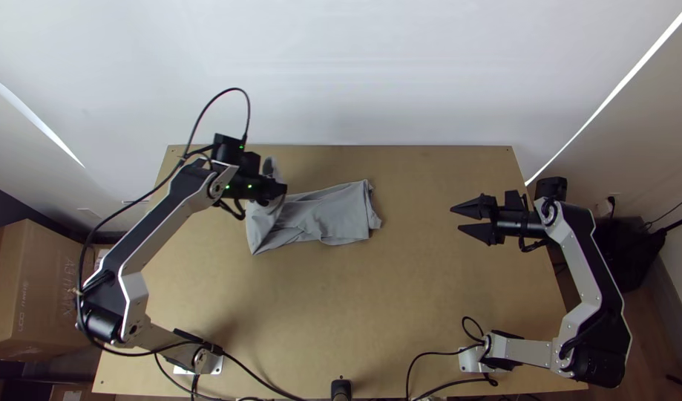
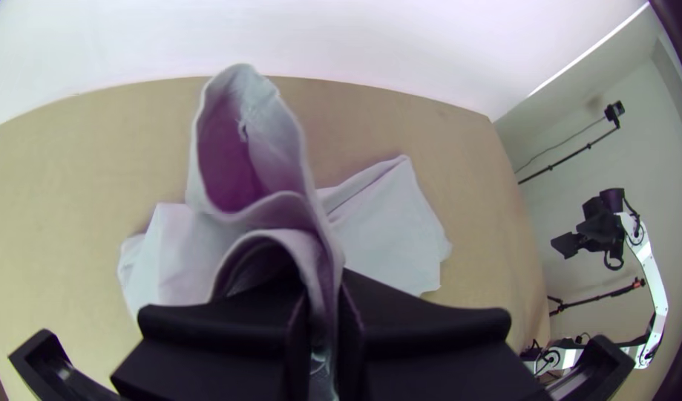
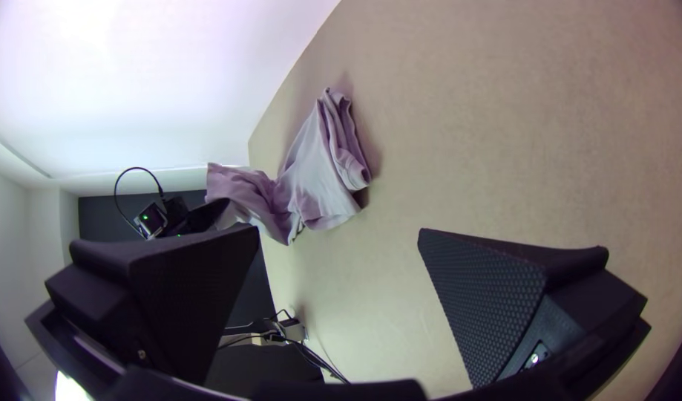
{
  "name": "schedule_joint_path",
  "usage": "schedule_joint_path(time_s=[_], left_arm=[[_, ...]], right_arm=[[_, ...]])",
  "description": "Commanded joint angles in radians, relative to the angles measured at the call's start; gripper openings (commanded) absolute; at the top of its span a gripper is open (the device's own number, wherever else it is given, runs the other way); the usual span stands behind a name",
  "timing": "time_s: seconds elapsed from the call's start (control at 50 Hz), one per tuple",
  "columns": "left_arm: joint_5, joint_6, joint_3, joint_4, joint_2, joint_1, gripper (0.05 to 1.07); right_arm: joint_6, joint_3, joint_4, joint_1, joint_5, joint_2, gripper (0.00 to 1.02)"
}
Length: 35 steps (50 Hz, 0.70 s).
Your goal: Fold the t-shirt
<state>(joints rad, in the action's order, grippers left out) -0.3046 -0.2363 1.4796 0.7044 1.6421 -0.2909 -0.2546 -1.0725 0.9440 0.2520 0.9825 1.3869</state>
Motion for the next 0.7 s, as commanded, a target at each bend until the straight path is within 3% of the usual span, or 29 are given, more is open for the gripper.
schedule_joint_path(time_s=[0.0, 0.54, 0.58, 0.62, 0.64, 0.66, 0.68], left_arm=[[0.001, -0.028, 0.090, -0.017, 0.062, -0.050, 0.08], [0.010, -0.024, 0.464, 0.041, 0.467, -0.261, 0.09], [0.010, -0.026, 0.518, 0.061, 0.509, -0.280, 0.24], [0.010, -0.020, 0.578, 0.112, 0.552, -0.300, 0.65], [0.012, -0.009, 0.614, 0.147, 0.578, -0.310, 0.92], [0.012, 0.008, 0.659, 0.187, 0.602, -0.321, 1.06], [0.012, 0.022, 0.700, 0.218, 0.625, -0.330, 1.03]], right_arm=[[-0.021, 0.040, 0.009, 0.009, -0.010, -0.034, 0.98], [-0.052, 0.089, 0.004, 0.043, -0.065, -0.095, 0.98], [-0.052, 0.095, 0.004, 0.043, -0.077, -0.097, 0.98], [-0.052, 0.102, 0.001, 0.041, -0.084, -0.098, 0.98], [-0.052, 0.105, -0.002, 0.038, -0.087, -0.100, 0.98], [-0.054, 0.108, -0.005, 0.035, -0.091, -0.100, 0.98], [-0.057, 0.109, -0.010, 0.029, -0.094, -0.100, 0.98]])
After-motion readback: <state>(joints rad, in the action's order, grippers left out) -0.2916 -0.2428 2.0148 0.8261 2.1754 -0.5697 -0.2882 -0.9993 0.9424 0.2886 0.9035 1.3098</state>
